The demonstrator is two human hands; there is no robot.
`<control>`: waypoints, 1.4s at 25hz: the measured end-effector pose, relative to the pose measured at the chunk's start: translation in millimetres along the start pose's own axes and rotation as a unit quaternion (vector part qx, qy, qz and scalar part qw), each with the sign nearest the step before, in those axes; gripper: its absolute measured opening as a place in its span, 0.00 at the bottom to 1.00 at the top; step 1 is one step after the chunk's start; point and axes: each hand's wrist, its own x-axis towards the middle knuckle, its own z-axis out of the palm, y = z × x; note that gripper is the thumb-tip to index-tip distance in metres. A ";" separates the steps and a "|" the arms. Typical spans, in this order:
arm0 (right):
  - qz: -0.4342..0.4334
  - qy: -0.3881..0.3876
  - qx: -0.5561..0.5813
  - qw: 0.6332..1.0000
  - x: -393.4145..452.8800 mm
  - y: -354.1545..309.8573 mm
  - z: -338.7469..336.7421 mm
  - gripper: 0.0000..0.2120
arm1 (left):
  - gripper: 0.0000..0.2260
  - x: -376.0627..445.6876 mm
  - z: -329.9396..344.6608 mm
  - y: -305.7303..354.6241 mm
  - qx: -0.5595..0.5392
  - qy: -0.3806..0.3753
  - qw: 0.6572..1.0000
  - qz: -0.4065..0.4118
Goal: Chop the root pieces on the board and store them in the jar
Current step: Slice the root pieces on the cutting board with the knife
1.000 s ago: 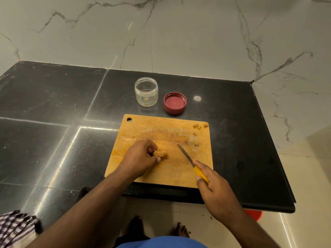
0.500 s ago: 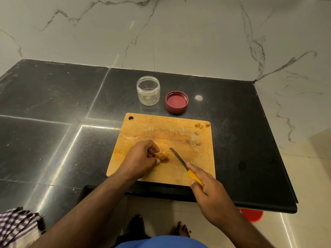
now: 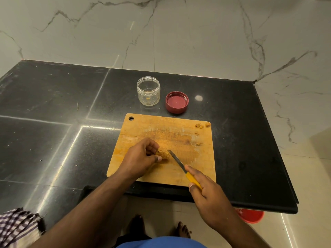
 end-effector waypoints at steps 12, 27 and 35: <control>-0.003 0.018 0.025 1.000 1.2 -2.8 -3.7 0.23 | 0.17 16.4 -11.5 13.9 -0.060 -0.047 0.997 -0.035; 0.103 0.141 -0.056 0.983 8.2 26.8 -37.1 0.23 | 0.15 20.1 23.8 21.2 0.099 0.008 0.994 0.034; 0.102 0.124 -0.017 0.987 1.0 23.7 -32.3 0.23 | 0.16 40.4 53.0 41.3 0.117 -0.023 0.991 0.066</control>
